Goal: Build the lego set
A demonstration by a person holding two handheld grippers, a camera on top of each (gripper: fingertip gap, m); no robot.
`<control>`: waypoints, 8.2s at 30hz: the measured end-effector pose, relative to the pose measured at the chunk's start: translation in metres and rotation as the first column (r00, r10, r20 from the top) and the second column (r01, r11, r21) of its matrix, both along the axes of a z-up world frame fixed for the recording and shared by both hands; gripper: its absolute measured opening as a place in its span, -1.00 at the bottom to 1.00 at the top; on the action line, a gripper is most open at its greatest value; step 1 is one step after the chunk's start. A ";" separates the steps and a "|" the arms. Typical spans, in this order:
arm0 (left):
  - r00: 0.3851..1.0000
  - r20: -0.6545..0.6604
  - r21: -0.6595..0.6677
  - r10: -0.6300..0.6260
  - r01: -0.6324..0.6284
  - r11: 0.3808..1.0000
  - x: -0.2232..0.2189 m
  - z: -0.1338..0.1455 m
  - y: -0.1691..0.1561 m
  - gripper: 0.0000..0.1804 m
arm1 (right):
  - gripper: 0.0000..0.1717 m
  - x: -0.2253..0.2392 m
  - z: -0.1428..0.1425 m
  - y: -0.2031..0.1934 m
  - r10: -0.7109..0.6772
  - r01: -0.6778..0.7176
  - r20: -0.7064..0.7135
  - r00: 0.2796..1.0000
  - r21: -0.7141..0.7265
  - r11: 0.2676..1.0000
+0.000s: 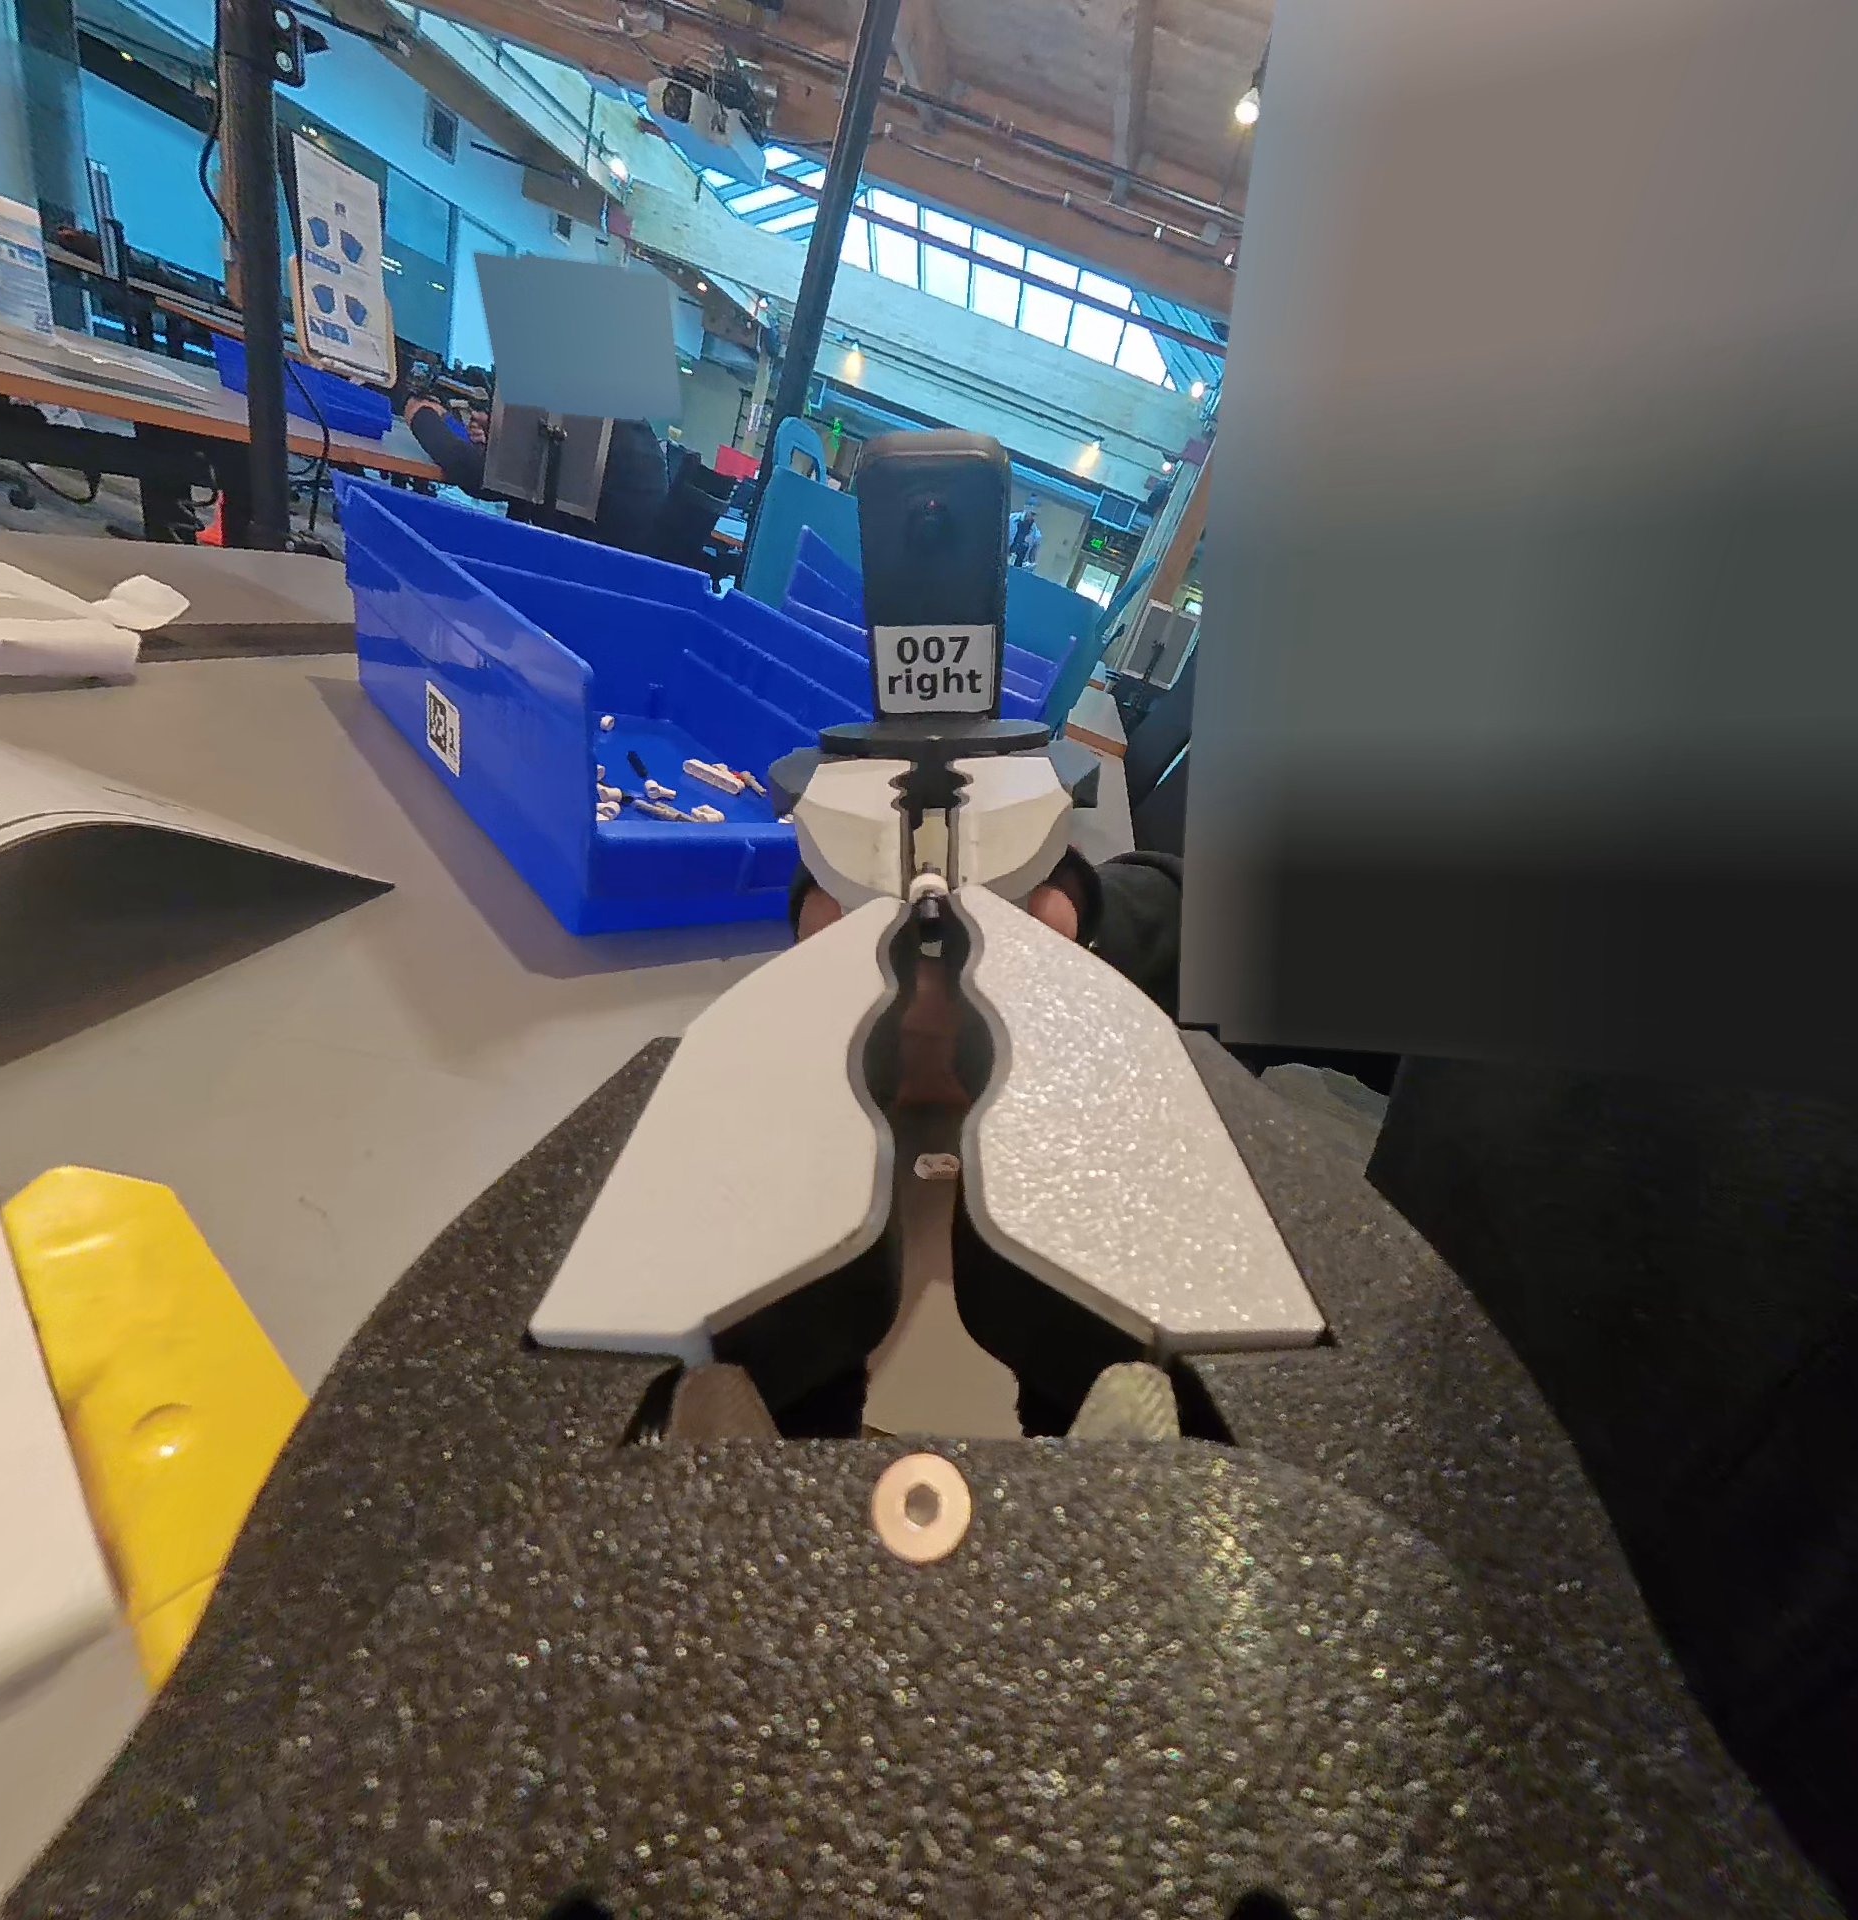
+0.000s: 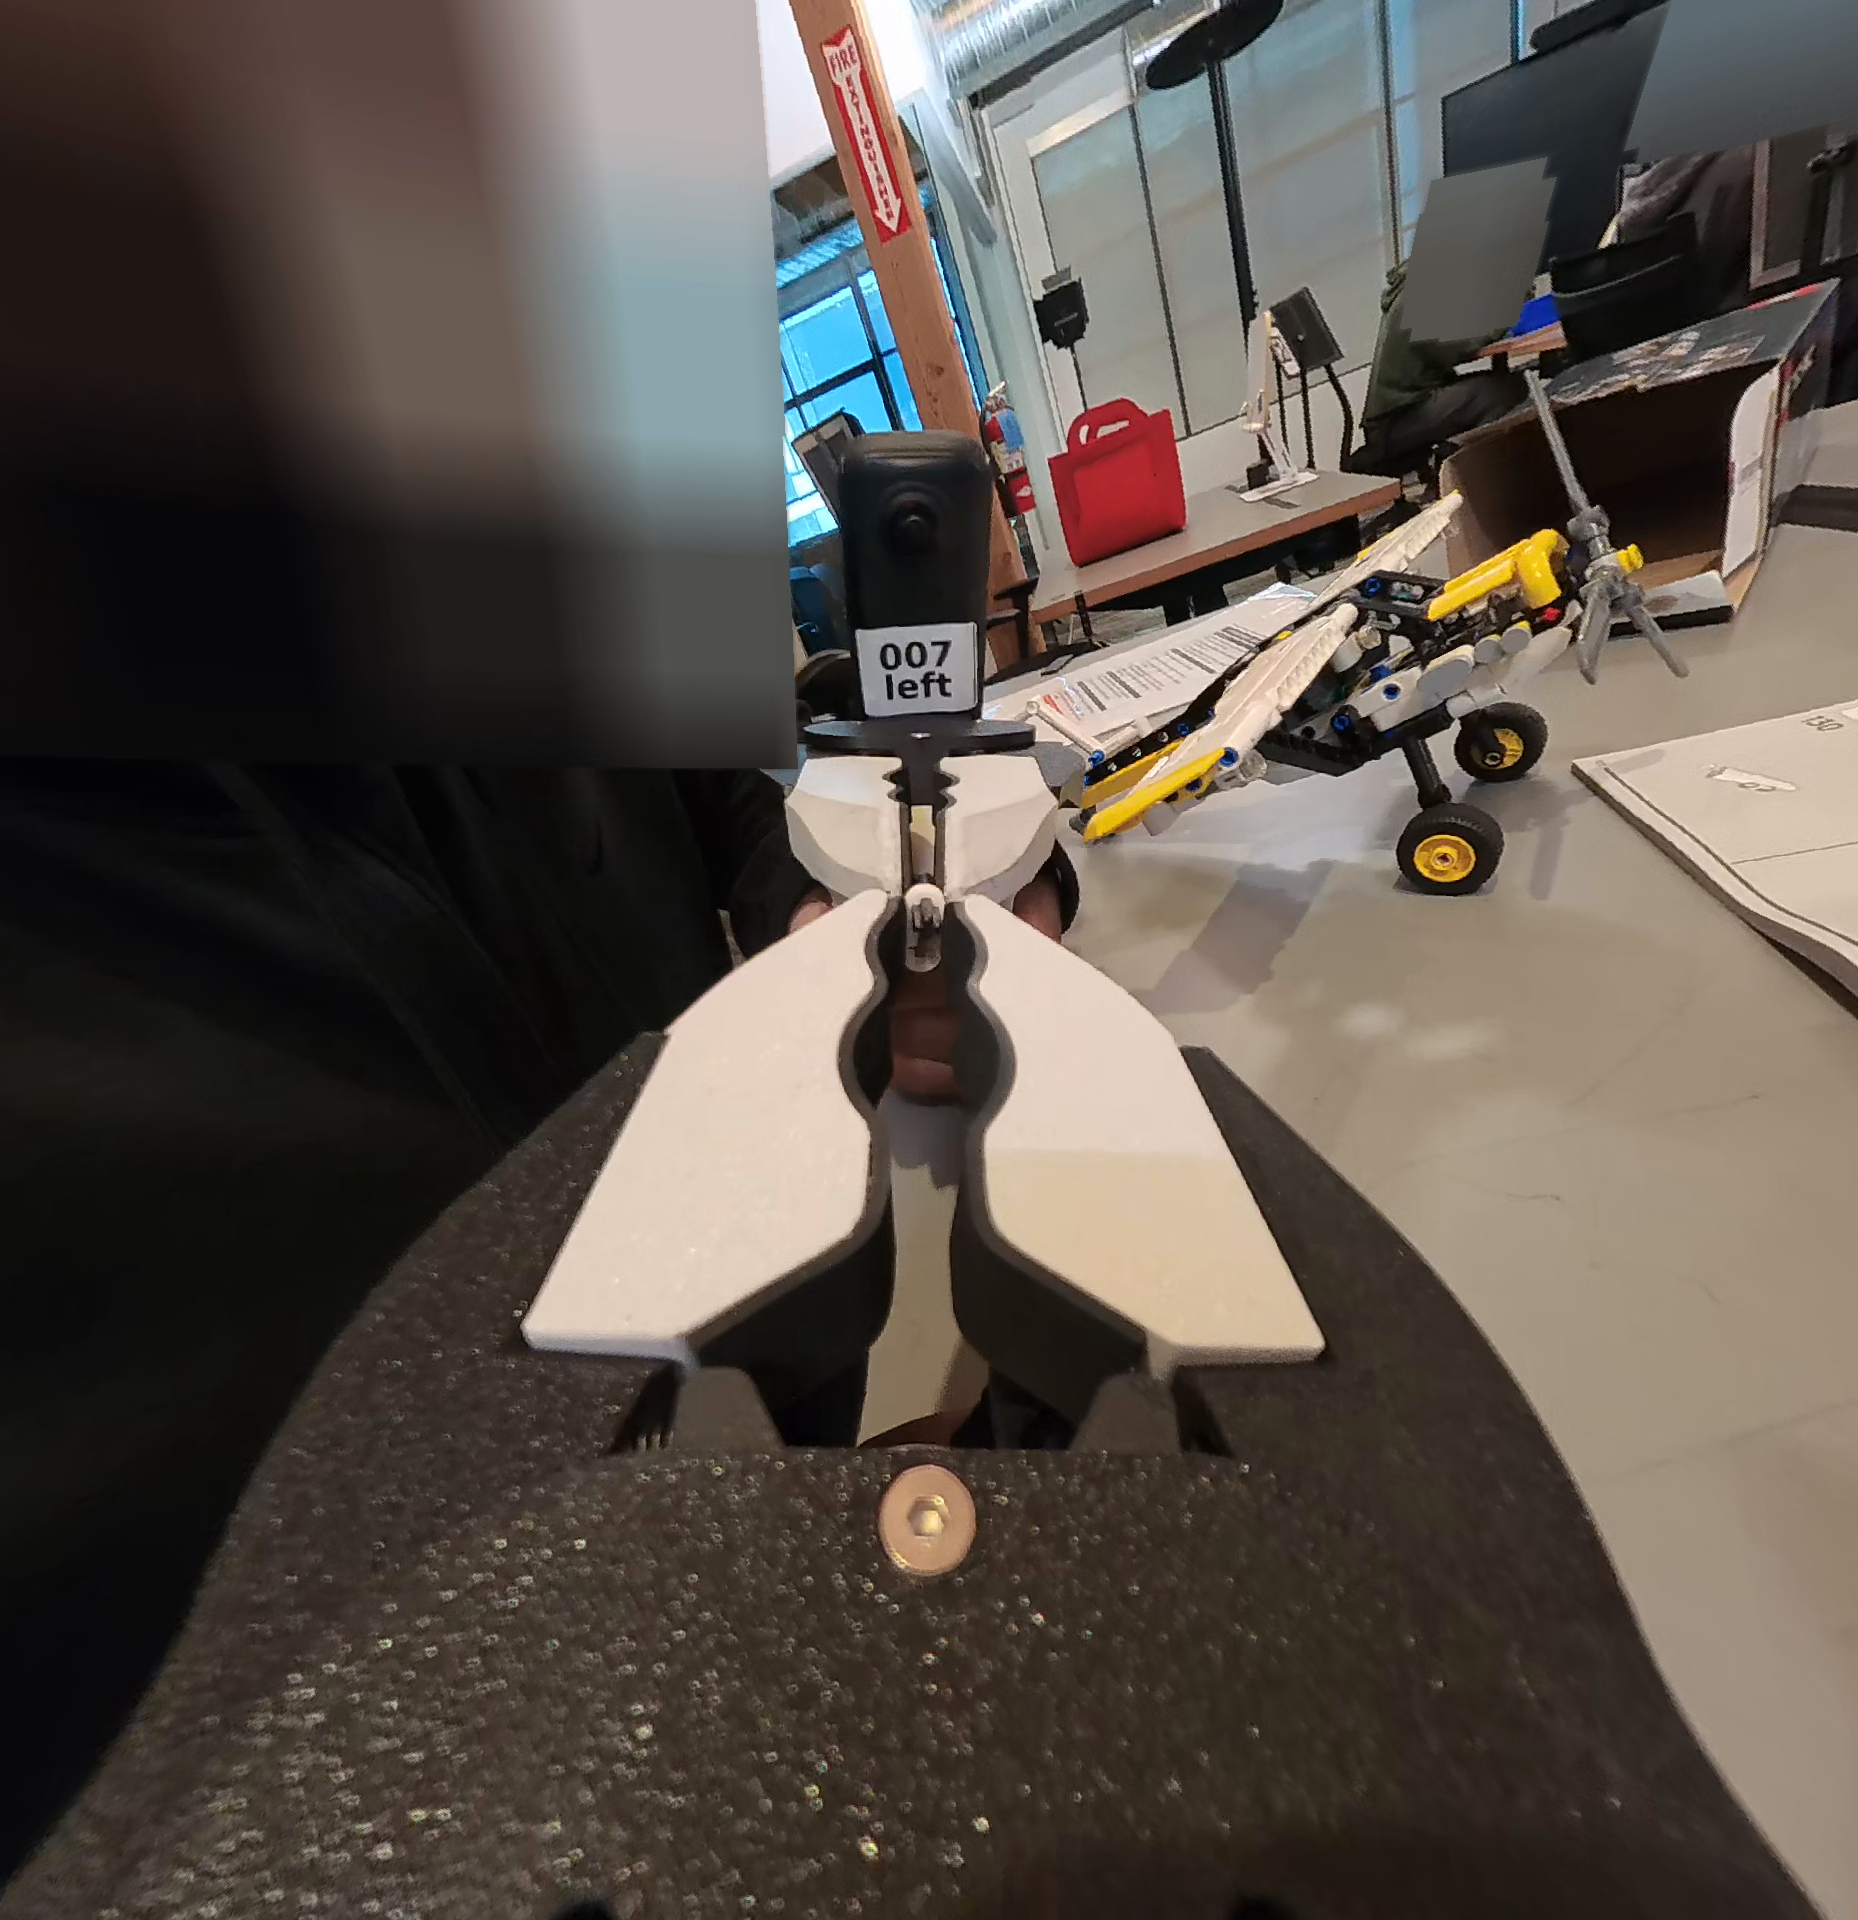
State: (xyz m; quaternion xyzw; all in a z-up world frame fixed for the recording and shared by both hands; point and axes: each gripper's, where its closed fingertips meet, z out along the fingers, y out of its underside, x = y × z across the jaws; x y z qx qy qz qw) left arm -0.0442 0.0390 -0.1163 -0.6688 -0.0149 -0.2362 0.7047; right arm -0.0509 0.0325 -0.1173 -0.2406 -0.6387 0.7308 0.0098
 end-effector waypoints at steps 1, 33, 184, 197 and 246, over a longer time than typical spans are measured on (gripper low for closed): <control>1.000 0.005 -0.006 -0.006 0.006 1.000 0.000 -0.001 0.000 -0.96 | -0.92 0.000 -0.001 0.000 -0.002 0.002 0.002 1.000 0.007 1.000; 0.993 0.085 -0.028 -0.087 0.090 0.996 0.003 -0.002 0.001 -0.95 | -0.93 0.003 -0.004 0.002 -0.028 0.030 -0.028 0.999 0.077 0.997; 0.994 -0.005 -0.082 -0.109 0.109 0.991 0.001 -0.009 -0.006 -0.79 | -0.96 0.002 -0.025 0.005 -0.180 0.192 -0.071 0.981 0.463 0.865; 0.972 -0.175 -0.277 -0.156 0.103 0.955 0.017 -0.040 -0.001 -0.86 | -0.96 0.014 -0.052 0.005 -0.108 0.138 -0.087 0.990 0.665 0.734; 0.963 -0.239 -0.300 -0.127 0.051 0.952 0.015 -0.047 -0.001 -0.92 | -0.83 0.058 -0.105 0.053 -0.627 0.264 0.125 0.769 0.831 0.489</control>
